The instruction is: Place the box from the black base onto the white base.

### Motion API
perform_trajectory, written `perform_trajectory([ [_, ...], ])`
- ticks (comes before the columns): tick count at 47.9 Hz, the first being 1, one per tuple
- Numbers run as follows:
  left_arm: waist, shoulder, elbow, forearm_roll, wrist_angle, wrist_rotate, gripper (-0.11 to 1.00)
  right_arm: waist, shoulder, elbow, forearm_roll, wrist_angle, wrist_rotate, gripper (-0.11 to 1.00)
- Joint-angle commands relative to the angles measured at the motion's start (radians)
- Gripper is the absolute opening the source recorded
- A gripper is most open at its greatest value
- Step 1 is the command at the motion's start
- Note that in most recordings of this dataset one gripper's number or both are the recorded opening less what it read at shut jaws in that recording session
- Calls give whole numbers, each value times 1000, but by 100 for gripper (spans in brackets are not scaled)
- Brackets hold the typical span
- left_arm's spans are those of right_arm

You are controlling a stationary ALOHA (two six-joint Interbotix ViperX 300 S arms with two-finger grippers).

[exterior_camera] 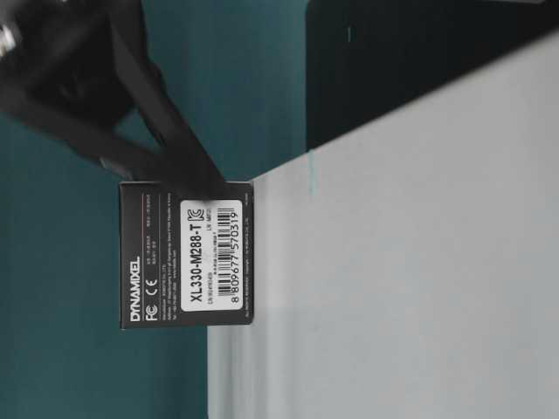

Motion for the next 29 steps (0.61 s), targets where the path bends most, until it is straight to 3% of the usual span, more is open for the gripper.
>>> perform_trajectory([
  [1, -2, 3, -20, 3, -12, -2, -7, -2, -60, 32, -2, -11, -2, 99],
  [29, -9, -5, -18, 2, -20, -38, -7, -3, -480, 296, 0, -60, -9, 99],
])
